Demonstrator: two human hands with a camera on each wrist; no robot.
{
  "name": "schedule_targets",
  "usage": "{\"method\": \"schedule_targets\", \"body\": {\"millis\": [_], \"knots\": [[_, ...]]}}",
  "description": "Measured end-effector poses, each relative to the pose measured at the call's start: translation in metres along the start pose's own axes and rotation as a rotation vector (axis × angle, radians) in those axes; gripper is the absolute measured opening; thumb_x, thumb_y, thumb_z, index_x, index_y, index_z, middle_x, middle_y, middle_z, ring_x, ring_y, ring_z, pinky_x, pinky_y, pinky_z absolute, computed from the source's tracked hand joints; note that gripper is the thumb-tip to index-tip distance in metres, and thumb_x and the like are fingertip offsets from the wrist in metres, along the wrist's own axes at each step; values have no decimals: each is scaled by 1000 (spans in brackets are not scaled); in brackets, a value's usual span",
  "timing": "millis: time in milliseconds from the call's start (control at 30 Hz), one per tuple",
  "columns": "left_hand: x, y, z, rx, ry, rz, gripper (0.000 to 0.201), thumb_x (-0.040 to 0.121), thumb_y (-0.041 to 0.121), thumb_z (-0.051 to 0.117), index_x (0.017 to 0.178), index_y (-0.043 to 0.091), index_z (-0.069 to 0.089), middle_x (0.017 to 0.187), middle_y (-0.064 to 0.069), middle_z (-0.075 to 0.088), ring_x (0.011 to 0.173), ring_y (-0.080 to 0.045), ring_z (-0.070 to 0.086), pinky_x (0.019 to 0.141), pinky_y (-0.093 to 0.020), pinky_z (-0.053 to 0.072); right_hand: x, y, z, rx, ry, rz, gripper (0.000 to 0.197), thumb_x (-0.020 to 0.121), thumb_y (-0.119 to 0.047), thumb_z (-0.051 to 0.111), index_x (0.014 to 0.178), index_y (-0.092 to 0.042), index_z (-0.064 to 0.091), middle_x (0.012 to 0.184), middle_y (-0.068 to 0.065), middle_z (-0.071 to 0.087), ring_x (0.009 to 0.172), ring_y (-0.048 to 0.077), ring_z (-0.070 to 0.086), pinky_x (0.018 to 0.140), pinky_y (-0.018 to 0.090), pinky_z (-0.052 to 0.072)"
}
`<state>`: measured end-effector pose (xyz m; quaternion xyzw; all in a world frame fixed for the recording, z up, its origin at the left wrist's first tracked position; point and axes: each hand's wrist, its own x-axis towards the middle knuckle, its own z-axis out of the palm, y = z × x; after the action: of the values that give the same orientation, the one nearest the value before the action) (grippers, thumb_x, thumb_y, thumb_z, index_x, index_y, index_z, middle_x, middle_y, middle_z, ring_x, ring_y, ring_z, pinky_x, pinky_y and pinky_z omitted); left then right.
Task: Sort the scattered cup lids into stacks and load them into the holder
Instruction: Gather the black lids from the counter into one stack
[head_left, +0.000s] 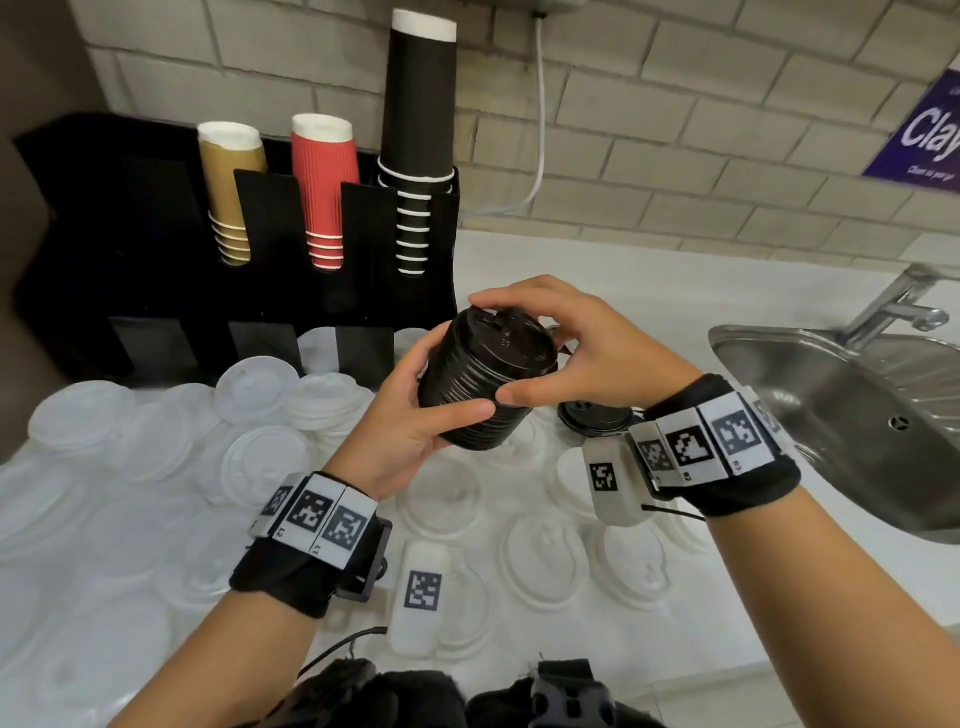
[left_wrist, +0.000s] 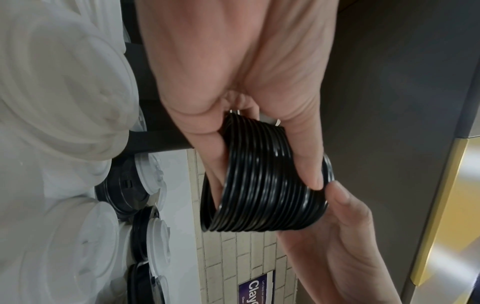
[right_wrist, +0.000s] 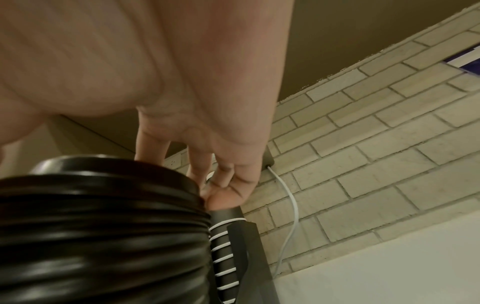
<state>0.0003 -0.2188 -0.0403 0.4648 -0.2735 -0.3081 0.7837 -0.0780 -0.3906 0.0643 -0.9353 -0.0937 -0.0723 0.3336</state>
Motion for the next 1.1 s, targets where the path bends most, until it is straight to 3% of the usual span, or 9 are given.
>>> {"method": "schedule_targets", "body": {"millis": [67,133,233,367,467,567,767,933,1100], "knots": [[-1,-3,0,-10,21,1,80,71,2,73,140,30,44,128,-1,64,117,-18,62,81,-28,55,-3,3,-4,44,14,15,75,69,-37,83,134,-39,46,125,-10,49,116,-1,46,89,8,40],[-2,-5,-2,-32,50,10,82,69,2,73,141,29,43,123,1,66,114,-16,64,80,-27,55,-8,10,-12,104,122,76,64,74,-46,76,130,-48,46,126,-13,50,110,-5,49,85,11,44],[-1,-5,-4,-52,100,39,82,67,4,73,140,27,42,121,2,68,113,-15,64,80,-26,55,-18,38,-32,51,270,271,39,84,-44,68,121,-40,56,116,-10,59,100,4,57,85,20,48],[1,-2,-7,-54,161,79,83,70,4,71,144,26,40,134,-3,59,120,-17,60,83,-28,55,-38,87,-46,-365,-57,646,33,89,-35,64,118,-21,61,119,1,61,99,14,55,84,23,39],[0,-3,-7,-49,180,102,87,66,12,77,144,27,40,128,4,64,119,-16,61,82,-28,55,-57,107,-41,-496,-212,811,46,76,-43,75,110,-19,56,115,2,58,101,19,53,84,28,40],[-2,-5,-5,-40,180,114,83,70,12,75,144,26,40,127,4,65,120,-18,61,83,-29,55,-63,116,-26,-571,-268,796,61,66,-48,82,102,-17,44,108,4,54,92,20,50,74,29,40],[-6,-10,3,-22,209,137,79,74,7,70,145,22,38,125,4,66,119,-18,61,83,-30,56,-54,124,-9,-495,-200,755,77,65,-60,77,115,-18,36,109,7,48,100,27,47,78,37,42],[-6,-10,11,-19,212,132,88,68,14,76,146,22,36,127,4,64,120,-18,60,83,-29,55,-39,130,0,-513,-202,708,72,77,-56,69,123,-12,37,123,13,51,117,32,46,94,42,43],[-5,-12,10,-27,224,126,86,70,12,75,146,24,37,127,4,64,120,-17,61,81,-28,55,-34,133,3,-529,-219,667,64,80,-46,70,123,-13,35,115,11,54,110,32,50,89,39,44]]}}
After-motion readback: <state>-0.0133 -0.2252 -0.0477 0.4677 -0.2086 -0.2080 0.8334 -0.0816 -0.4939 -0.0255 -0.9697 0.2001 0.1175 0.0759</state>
